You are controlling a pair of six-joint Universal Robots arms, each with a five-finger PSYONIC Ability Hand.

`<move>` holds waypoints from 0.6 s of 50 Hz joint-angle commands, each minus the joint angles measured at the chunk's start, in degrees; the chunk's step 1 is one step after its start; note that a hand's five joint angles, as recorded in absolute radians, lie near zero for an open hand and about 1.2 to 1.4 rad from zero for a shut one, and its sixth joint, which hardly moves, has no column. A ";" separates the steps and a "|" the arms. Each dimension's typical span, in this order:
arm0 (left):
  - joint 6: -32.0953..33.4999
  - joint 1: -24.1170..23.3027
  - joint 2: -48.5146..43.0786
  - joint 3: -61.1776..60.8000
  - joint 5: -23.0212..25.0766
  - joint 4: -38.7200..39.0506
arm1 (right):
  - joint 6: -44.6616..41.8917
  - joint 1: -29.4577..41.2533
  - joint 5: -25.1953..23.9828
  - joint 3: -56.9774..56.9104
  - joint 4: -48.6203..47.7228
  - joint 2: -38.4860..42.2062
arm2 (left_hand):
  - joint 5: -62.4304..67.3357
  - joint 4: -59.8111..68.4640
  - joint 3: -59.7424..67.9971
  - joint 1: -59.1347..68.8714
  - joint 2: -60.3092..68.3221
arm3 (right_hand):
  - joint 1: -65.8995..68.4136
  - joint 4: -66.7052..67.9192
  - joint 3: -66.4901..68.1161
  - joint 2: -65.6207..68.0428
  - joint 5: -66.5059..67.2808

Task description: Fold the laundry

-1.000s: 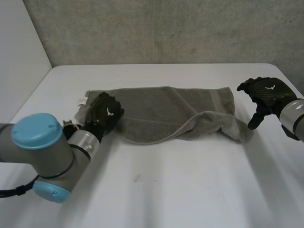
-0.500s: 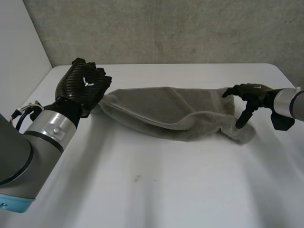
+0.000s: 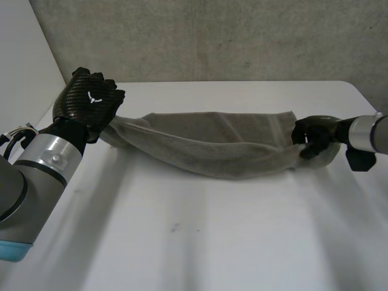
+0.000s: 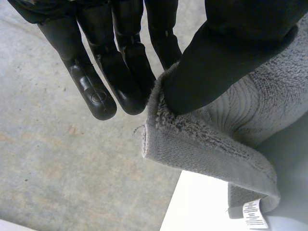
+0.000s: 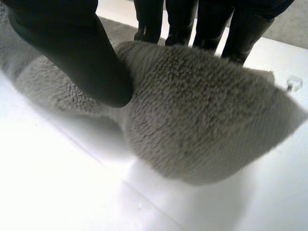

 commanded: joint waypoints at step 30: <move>-22.57 3.85 16.71 14.38 -0.71 -23.40 | -15.68 -10.84 -6.18 15.50 -5.49 -44.45 | 11.46 10.28 10.36 13.28 10.28 | 26.38 16.01 16.36 16.32 17.88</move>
